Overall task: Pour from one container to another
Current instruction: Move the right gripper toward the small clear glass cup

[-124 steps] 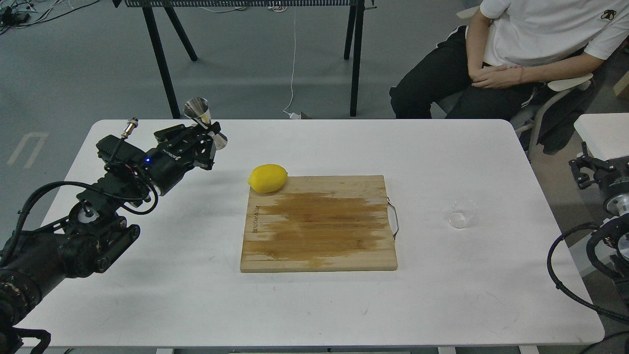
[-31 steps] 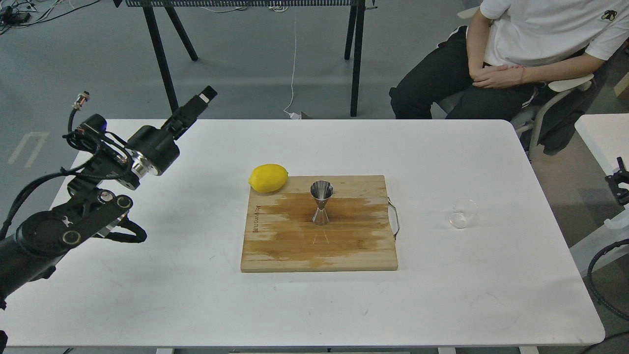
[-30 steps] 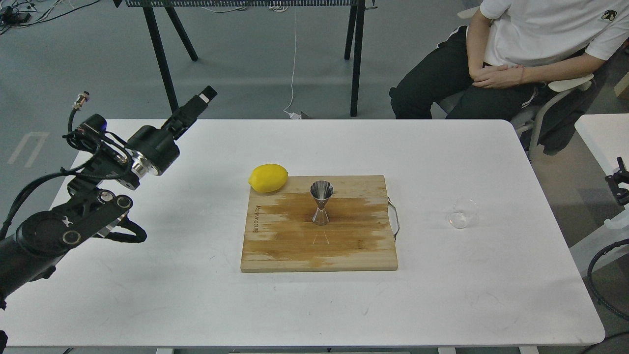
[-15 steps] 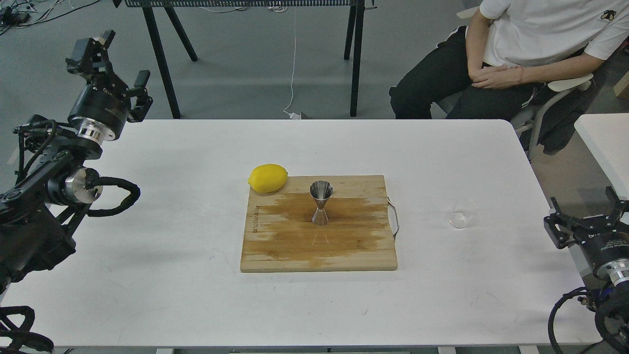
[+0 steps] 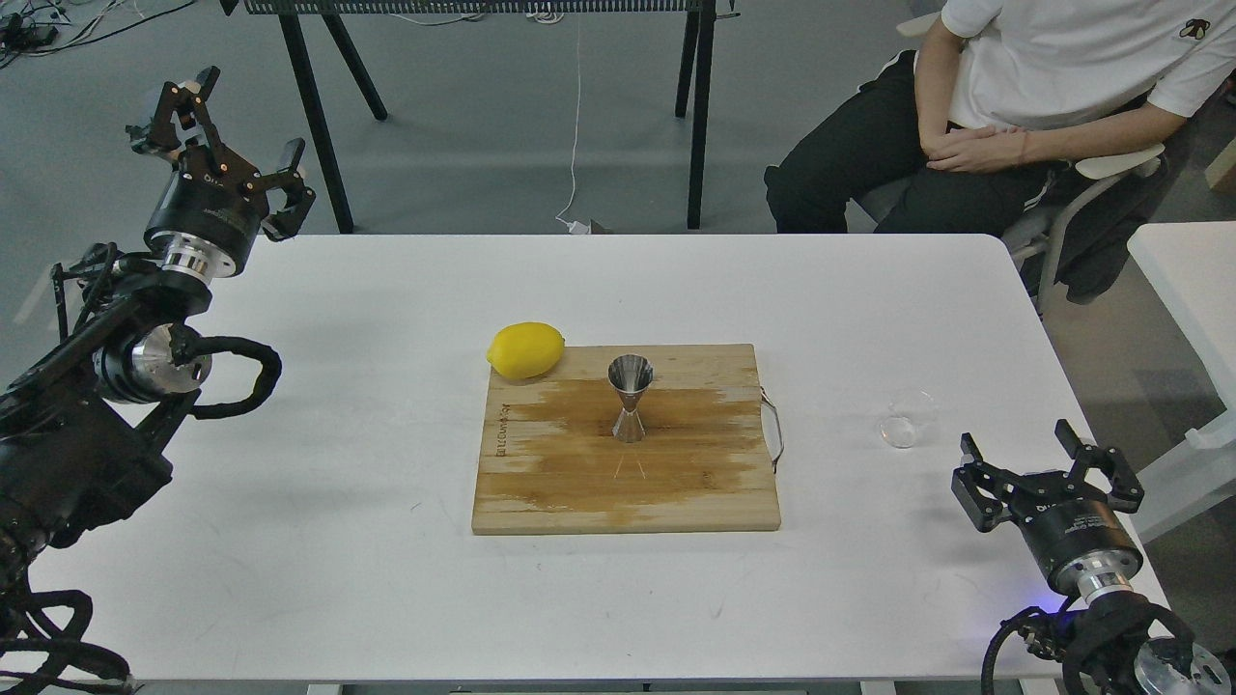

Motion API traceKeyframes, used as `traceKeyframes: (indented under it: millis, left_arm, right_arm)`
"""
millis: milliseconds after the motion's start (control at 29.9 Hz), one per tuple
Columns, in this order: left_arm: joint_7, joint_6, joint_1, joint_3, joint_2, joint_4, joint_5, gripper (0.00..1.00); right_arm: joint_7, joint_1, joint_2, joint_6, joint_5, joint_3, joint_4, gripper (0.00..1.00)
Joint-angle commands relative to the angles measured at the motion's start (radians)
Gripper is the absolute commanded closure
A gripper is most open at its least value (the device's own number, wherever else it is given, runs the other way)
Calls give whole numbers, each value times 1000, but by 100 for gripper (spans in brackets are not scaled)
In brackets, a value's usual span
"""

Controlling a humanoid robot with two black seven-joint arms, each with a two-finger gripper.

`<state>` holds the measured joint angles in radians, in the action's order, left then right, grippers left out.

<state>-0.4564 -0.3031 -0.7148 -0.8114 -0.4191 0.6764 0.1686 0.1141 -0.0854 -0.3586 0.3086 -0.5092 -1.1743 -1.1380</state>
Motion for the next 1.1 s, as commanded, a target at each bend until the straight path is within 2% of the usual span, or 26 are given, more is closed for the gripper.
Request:
traceKeyframes:
  millis: [0, 134, 334, 668, 768, 902, 968, 1069]
  left_arm:
    - [-1, -13, 3, 0, -1, 0, 0, 0]
    - [-8, -13, 6, -2, -1, 0, 2, 0]
    - [-10, -13, 11, 0, -4, 0, 2, 0]
    - [-8, -13, 14, -2, -17, 8, 0, 0]
    - [-8, -16, 14, 1, -26, 9, 0, 0]
    - [-10, -19, 14, 8, -27, 9, 2, 0]
    - [-8, -18, 14, 8, -27, 9, 2, 0]
    - [-8, -18, 12, 8, -27, 9, 2, 0]
  right_arm:
    - [-14, 47, 40, -38, 3, 40, 52, 0]
    - [-40, 82, 49, -109, 1, 85, 57, 0]
    - [-42, 130, 78, -193, -2, 77, 75, 0]
    - [-47, 210, 115, -190, 3, 94, 165, 1]
    - [-63, 231, 125, -195, 3, 93, 191, 2]
    - [-68, 297, 151, -197, 3, 94, 289, 5]
    - [-88, 317, 170, -194, 3, 93, 334, 7]
    - [-100, 332, 181, -184, 3, 93, 372, 16]
